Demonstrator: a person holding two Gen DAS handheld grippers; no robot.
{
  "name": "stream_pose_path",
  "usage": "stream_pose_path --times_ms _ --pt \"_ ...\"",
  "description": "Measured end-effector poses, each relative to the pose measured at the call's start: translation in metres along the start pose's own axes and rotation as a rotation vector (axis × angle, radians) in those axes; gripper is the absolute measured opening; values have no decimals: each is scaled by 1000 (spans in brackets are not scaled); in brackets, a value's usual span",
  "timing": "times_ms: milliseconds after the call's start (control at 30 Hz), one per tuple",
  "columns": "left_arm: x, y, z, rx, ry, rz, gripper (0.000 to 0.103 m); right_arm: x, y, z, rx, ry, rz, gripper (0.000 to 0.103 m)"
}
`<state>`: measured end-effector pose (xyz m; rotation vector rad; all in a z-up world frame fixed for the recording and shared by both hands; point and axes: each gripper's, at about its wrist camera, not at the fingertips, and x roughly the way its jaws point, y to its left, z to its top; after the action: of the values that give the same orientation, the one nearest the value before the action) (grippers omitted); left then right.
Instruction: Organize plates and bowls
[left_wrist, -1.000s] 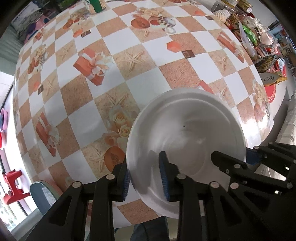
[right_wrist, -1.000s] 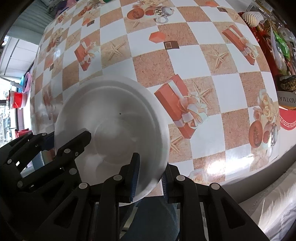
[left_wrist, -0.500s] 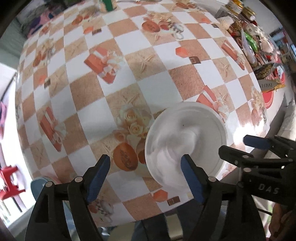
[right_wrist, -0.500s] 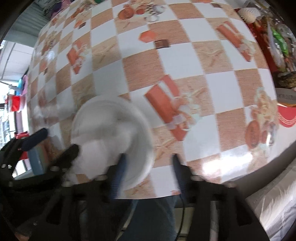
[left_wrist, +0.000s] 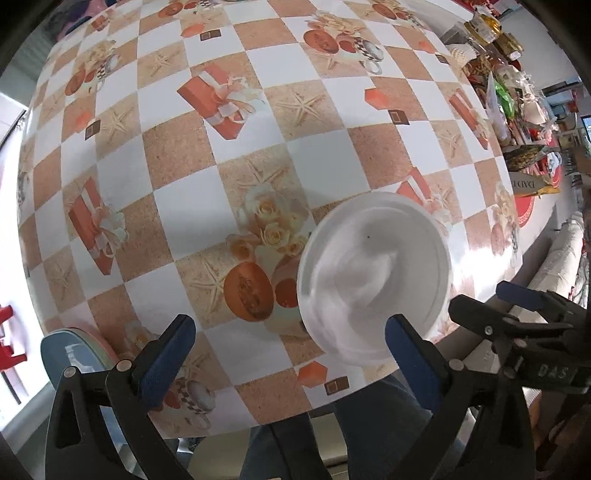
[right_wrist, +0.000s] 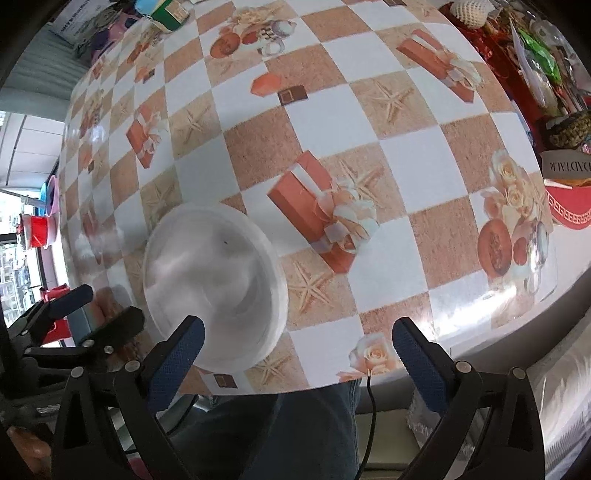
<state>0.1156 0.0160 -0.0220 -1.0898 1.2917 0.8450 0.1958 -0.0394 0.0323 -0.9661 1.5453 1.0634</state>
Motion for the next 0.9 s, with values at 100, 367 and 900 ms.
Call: stream_pose_path --times_ms 100,367,900 --pt "-1 -3 -4 20 11 11 103 3 -2 -4 27 17 -3 102" --pt "-11 2 -7 14 -14 10 103 6 0 -4 66 45 -7 102" --pt "-22 3 -7 16 -37 -1 103 9 12 1 29 66 -27 102"
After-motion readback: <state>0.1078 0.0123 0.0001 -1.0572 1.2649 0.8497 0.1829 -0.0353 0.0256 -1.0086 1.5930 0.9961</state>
